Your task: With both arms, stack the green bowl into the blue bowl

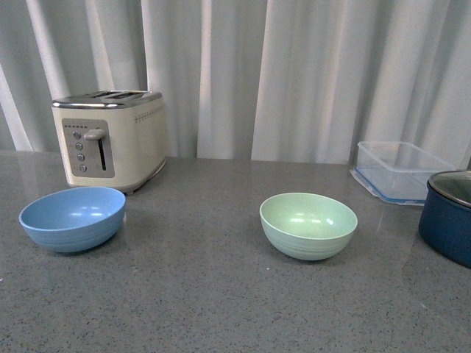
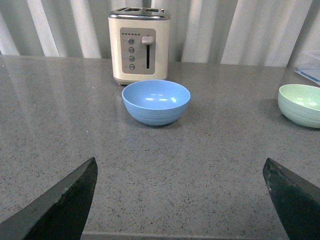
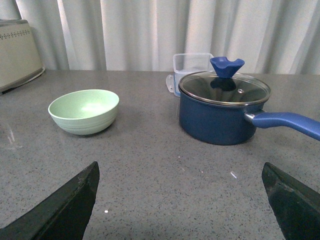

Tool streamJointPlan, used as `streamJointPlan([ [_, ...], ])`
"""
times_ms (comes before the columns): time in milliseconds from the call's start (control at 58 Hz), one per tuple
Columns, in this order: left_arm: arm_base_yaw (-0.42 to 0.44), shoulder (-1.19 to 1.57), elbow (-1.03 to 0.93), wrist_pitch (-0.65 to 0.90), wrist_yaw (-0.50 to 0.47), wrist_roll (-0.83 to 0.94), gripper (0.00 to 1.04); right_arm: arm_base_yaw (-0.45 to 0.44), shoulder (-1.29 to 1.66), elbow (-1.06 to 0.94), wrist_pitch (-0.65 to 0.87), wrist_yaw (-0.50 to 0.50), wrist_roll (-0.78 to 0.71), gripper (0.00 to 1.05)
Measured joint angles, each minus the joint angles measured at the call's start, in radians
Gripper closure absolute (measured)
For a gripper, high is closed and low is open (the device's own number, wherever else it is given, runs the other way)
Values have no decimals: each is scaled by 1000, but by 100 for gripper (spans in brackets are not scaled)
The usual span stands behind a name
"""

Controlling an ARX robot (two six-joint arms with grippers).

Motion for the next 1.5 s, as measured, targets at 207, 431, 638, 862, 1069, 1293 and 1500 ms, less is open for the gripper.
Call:
streamJointPlan([
  [207,0,0,0,0,0,0,7,0,0,0,0,0,0,10],
  [431,0,0,0,0,0,0,7,0,0,0,0,0,0,10],
  [638,0,0,0,0,0,0,7,0,0,0,0,0,0,10],
  [862,0,0,0,0,0,0,7,0,0,0,0,0,0,10],
  [1069,0,0,0,0,0,0,7,0,0,0,0,0,0,10],
  [1293,0,0,0,0,0,0,7,0,0,0,0,0,0,10],
  [1500,-14,8,1,3,-45,-5,7,0,0,0,0,0,0,10],
])
